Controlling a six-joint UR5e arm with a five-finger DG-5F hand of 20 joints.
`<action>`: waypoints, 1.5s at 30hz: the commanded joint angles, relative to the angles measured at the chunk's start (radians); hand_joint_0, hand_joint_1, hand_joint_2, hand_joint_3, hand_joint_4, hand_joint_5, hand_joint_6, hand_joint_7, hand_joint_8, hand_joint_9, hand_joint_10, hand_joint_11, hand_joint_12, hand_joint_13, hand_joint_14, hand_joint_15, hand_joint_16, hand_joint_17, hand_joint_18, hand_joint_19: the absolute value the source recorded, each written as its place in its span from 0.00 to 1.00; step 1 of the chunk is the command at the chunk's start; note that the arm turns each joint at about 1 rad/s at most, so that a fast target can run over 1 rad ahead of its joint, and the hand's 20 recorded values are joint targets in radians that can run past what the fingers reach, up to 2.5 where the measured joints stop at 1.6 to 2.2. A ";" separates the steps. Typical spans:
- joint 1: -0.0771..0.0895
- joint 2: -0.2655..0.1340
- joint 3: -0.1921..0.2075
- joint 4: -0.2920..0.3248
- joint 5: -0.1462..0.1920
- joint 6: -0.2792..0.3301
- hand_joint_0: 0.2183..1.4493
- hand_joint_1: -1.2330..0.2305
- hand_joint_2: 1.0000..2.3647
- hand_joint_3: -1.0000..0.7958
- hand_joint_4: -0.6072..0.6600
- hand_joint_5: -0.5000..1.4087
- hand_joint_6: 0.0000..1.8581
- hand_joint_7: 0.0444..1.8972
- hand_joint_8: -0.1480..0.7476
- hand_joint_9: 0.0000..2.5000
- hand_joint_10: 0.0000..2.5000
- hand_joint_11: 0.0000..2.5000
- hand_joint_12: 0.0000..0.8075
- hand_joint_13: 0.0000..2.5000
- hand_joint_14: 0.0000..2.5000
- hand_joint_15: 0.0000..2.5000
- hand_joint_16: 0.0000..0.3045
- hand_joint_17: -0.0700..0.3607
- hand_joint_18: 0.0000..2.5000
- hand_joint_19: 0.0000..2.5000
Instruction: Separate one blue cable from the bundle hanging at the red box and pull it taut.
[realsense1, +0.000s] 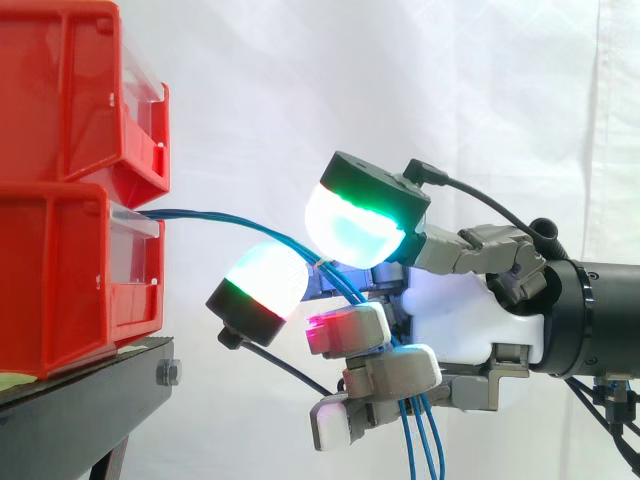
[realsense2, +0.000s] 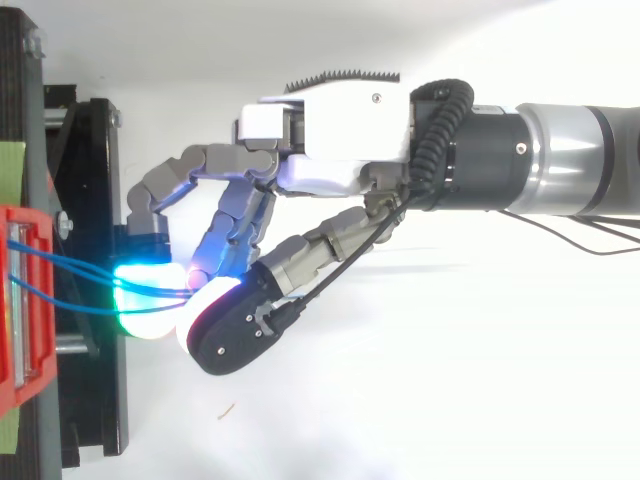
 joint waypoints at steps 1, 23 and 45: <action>0.000 0.000 0.000 0.000 0.001 0.000 0.35 0.35 0.01 0.37 0.60 0.17 0.38 0.53 0.50 0.45 0.01 0.50 0.43 0.53 0.01 0.48 0.12 0.35 0.34 0.21; 0.000 0.000 0.000 -0.009 -0.001 0.000 0.38 0.42 0.01 0.43 0.60 0.18 0.35 0.57 0.51 0.45 0.01 0.47 0.43 0.54 0.01 0.47 0.13 0.36 0.35 0.23; 0.000 0.000 0.000 -0.009 -0.001 -0.003 0.46 0.24 0.00 0.28 0.64 0.15 0.47 0.48 0.52 0.41 0.01 0.49 0.47 0.47 0.01 0.41 0.13 0.37 0.35 0.21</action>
